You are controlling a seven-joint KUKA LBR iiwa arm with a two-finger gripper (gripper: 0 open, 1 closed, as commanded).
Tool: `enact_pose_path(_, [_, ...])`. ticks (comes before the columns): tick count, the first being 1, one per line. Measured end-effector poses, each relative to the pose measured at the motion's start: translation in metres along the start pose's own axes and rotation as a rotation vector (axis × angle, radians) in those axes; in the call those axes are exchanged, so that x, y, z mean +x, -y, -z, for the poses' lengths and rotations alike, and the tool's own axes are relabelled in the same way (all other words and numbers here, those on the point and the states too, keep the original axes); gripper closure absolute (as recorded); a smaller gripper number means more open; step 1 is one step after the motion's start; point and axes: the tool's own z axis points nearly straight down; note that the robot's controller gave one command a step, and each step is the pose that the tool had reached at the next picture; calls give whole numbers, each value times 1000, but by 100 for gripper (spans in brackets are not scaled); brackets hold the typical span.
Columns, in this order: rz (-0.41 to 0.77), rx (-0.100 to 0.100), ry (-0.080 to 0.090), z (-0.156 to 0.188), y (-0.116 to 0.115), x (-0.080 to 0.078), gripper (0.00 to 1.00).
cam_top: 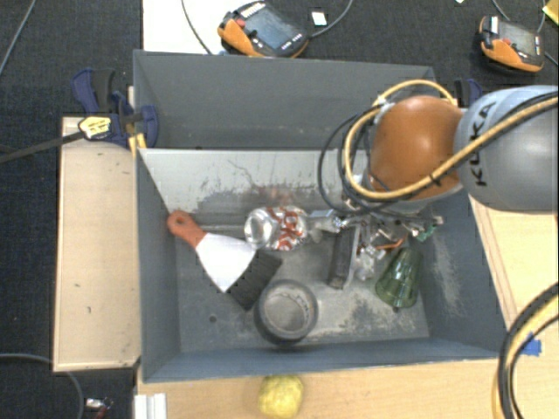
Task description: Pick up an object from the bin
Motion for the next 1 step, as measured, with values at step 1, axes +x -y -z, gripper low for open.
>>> enact_pose_path(1, [339,5,6,-31,11,8,0])
